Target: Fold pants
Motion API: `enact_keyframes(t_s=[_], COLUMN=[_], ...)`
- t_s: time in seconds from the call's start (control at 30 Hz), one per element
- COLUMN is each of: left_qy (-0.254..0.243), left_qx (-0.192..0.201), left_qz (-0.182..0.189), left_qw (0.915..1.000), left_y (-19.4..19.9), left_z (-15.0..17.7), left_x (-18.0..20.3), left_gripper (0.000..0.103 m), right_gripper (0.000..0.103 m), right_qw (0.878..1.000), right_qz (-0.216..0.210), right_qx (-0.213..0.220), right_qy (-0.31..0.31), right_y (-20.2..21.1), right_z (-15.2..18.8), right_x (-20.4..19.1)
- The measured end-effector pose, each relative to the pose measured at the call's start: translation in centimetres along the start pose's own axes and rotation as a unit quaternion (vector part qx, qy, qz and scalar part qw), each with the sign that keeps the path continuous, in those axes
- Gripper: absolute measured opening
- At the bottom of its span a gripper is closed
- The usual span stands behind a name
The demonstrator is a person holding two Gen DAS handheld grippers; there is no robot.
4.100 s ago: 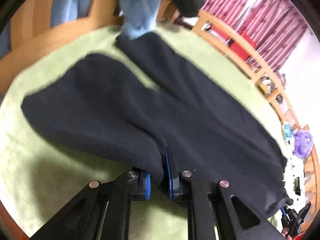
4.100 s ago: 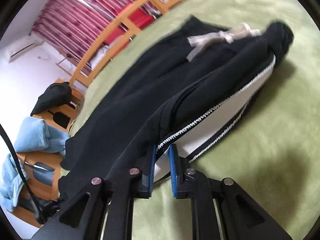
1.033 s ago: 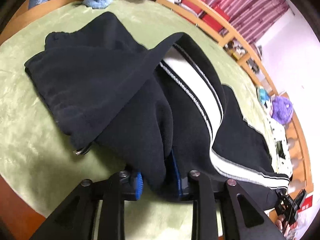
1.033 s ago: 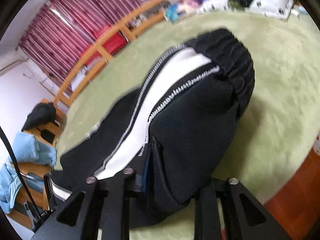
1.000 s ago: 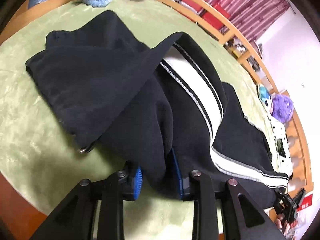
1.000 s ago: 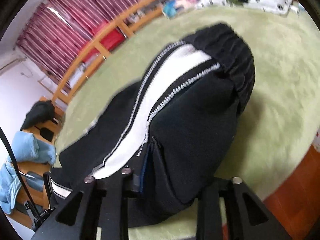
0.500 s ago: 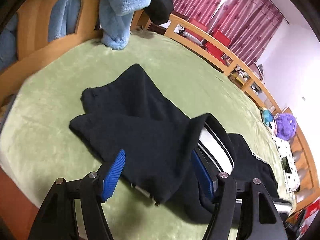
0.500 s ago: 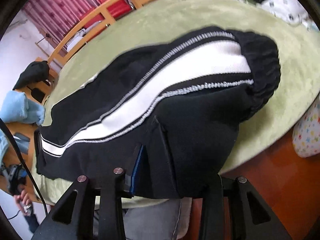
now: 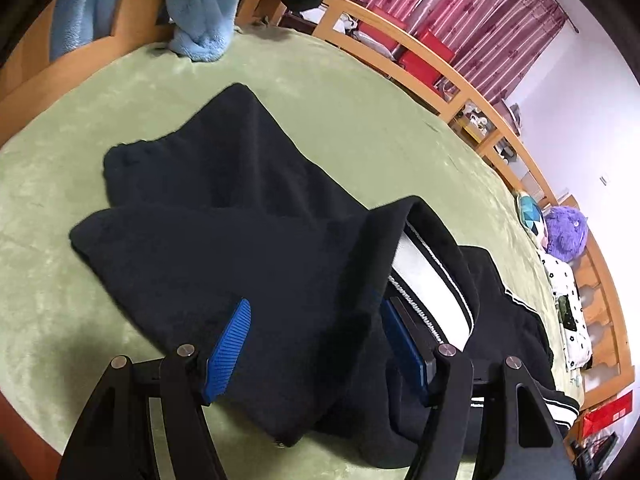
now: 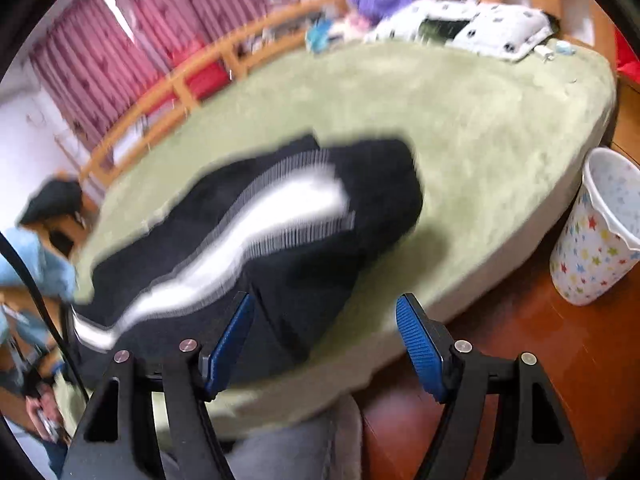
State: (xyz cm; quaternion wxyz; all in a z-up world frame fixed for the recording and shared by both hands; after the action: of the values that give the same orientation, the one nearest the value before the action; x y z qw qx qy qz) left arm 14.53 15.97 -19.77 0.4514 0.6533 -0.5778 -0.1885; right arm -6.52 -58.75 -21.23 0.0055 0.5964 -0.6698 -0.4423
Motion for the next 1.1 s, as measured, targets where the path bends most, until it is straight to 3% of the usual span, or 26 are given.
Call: enact_keyframes(t_s=[0.13,0.23,0.4,0.5,0.83,0.97,1.1], left_qy=[-0.002,-0.007,-0.018,-0.028,-0.049,-0.046,-0.031], left_qx=[-0.006,-0.008,-0.020,-0.023,-0.016,-0.005,0.010], left_qz=[-0.005,-0.013,-0.027,-0.031,-0.048,-0.072,-0.106], left_qw=[1.0000,0.9999,0.9993,0.9988,0.9975,0.9963,0.9938], left_y=[-0.4,-0.4,-0.9,-1.1,-0.9,-0.3,0.8], left_z=[0.1,0.2,0.3,0.3,-0.2,-0.4,-0.9], left_x=[0.9,1.4,2.9,4.2,6.9,5.9,3.0], left_gripper=[0.066,0.066,0.066,0.066,0.066,0.066,0.066], right_gripper=[0.075,0.091,0.102,0.102,0.103,0.103,0.095], right_qw=[1.000,0.999,0.988,0.982,0.983,0.985,0.988], right_qz=[0.011,0.038,0.130,0.154,0.142,0.141,0.127], right_qx=[-0.001,-0.010,-0.010,-0.010,-0.016,-0.010,0.000], right_qy=[-0.003,-0.004,0.088,0.110,0.113,0.098,0.085], right_y=[-2.5,-5.9,-10.7,-12.3,-12.8,-11.7,-9.9], right_z=[-2.5,-3.8,-4.1,-4.8,-5.3,-5.2,-5.5], right_x=[0.0,-0.3,-2.9,-3.5,-2.7,-2.2,-2.3])
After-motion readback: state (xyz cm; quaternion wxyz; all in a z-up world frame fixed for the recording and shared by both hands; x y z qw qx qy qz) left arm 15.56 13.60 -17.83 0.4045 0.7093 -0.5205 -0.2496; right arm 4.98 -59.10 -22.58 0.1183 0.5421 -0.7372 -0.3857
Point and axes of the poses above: each gripper's, at about its wrist camera, not at the fingertips, and y roughly against the way its jaws point, x to its right, z to its underside, the point moved 4 cm from there along -y, roughly the way its jaws point, and after that the axes turned 13 degrees about -z, right-handed, at the moved point
